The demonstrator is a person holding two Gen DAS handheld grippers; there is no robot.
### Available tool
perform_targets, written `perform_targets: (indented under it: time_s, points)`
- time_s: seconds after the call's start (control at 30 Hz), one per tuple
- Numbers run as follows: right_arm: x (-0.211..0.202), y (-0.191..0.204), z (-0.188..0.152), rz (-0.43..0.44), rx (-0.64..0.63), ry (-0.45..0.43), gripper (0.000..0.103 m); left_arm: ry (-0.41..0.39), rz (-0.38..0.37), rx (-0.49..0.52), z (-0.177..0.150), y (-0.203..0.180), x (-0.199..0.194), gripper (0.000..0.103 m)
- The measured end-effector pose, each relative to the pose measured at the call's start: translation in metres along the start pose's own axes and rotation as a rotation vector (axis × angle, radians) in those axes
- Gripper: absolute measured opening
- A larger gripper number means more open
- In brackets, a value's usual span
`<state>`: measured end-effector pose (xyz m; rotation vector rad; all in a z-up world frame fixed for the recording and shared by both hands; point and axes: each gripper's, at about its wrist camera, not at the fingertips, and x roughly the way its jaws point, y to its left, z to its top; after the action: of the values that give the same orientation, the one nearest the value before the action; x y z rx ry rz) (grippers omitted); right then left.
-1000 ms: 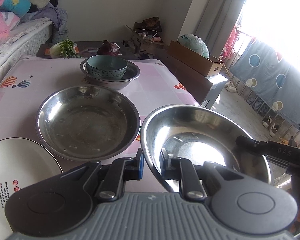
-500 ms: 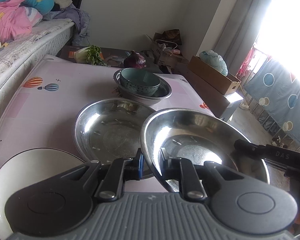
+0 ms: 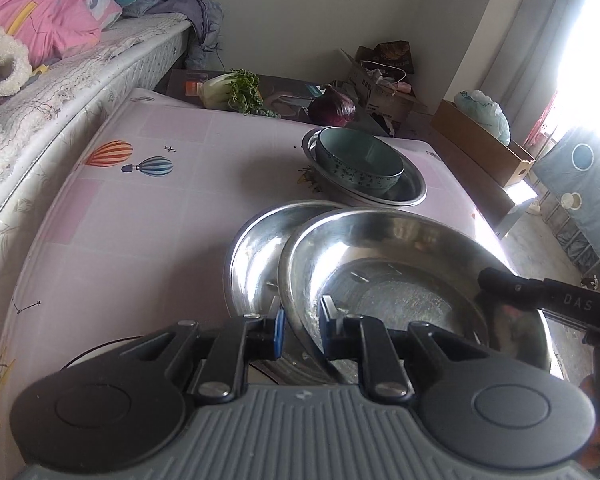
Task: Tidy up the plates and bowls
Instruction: 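Open both grippers and pull them back from the stacked steel bowls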
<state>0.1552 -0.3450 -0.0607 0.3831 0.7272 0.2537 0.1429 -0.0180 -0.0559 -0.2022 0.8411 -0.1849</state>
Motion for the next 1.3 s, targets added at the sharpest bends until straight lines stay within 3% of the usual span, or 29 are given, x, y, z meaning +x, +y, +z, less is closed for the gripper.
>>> perform_targets:
  time_s: [0.23,0.37,0.47,0.57,0.67,0.83,1.07,1.3]
  points:
    - [0.031,-0.004,0.002,-0.007,0.007,0.087,0.014,0.045,0.016,-0.027,0.005,0.01,0.016,0.017]
    - [0.038,-0.003,0.002,-0.006,-0.018,0.102,0.014,0.062,0.036,-0.037,0.006,0.013,0.022,0.024]
    - [0.041,-0.004,0.004,-0.02,-0.024,0.102,0.024,0.058,0.035,-0.048,0.007,0.017,0.022,0.025]
    - [0.041,-0.009,0.006,-0.023,0.002,0.101,0.031,0.05,0.049,-0.055,0.008,0.019,0.019,0.037]
    - [0.035,-0.016,0.004,-0.019,0.036,0.091,0.033,0.033,0.044,-0.075,0.008,0.025,0.013,0.039]
    - [0.011,-0.021,-0.003,0.006,0.078,0.068,0.034,-0.043,0.048,-0.055,0.008,0.025,-0.011,0.055]
    - [-0.037,-0.007,-0.041,0.12,0.131,0.088,0.034,-0.095,0.084,-0.014,-0.016,0.048,-0.064,0.084]
    - [-0.023,0.036,-0.1,0.229,0.147,0.228,0.034,-0.025,0.207,-0.019,-0.06,0.089,-0.087,0.089]
